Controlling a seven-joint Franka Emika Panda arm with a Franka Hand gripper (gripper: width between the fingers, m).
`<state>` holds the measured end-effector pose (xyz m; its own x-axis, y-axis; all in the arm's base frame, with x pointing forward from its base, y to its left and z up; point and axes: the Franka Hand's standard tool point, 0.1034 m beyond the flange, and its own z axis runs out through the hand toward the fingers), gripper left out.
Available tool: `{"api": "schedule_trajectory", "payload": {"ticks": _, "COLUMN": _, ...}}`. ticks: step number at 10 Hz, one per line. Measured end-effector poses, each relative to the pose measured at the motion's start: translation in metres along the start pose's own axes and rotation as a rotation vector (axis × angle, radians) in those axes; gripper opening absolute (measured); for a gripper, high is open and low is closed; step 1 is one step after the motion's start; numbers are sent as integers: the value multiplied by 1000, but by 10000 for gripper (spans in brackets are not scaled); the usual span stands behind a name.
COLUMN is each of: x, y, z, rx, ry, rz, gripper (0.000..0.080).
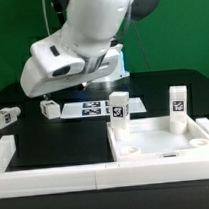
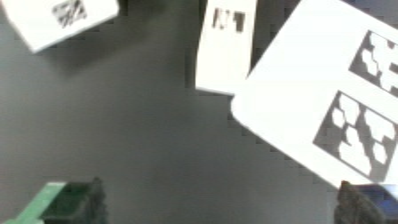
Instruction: Assemble square table
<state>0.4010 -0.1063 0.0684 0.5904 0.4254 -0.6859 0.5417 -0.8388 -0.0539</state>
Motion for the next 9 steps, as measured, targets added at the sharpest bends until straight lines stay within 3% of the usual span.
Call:
{"api": "schedule_trajectory", "payload": {"ticks": 1, "x": -9, "y": -1, "z": 14, "rx": -21, "ry": -65, "rz": 4, "gripper": 649}}
{"api": "schedule_trajectory", "payload": {"ticks": 2, "x": -9, "y": -6, "z": 14, "rx": -8, "ry": -128, "rz": -4, "gripper": 649}}
{"api": "schedule_trajectory", "payload": {"ticks": 5, "x": -4, "y": -3, "z": 14, "rx": -16, "ry": -119, "rz": -11, "gripper": 649}}
{"api": "schedule_trajectory", "payload": {"ticks": 6, "x": -7, "y": -3, "z": 22, "rx": -11, "ry": -126, "rz": 19, "gripper": 649}}
{"api": "schedule_trajectory", "payload": {"ticks": 9, "x": -36, "y": -10, "z": 85, "rx": 40, "ry": -153, "rz": 64, "gripper": 649}}
